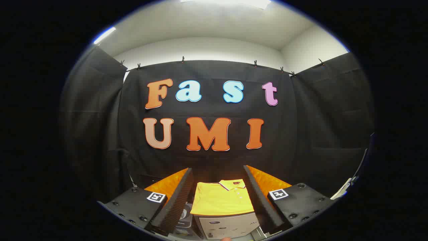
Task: Put the clothes into the washing machine and then close the washing machine lid.
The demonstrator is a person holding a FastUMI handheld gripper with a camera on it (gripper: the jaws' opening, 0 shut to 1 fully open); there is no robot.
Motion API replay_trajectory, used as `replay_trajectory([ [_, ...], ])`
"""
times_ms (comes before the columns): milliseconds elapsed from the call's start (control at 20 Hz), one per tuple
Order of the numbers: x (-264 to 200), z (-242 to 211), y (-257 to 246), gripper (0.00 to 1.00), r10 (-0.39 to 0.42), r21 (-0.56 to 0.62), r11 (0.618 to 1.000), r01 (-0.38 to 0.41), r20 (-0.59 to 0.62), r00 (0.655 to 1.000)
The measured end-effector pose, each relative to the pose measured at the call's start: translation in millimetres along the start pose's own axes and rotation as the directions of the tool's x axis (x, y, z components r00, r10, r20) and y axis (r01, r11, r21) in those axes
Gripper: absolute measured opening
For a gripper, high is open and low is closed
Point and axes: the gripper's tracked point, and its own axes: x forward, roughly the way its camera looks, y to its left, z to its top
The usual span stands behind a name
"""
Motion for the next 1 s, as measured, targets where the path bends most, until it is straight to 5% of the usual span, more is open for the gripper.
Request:
replay_trajectory([
  [1000, 2.8, -8.0, -0.1, 0.96, 0.011, 0.012, 1.000, -0.011, -0.031, 0.999],
])
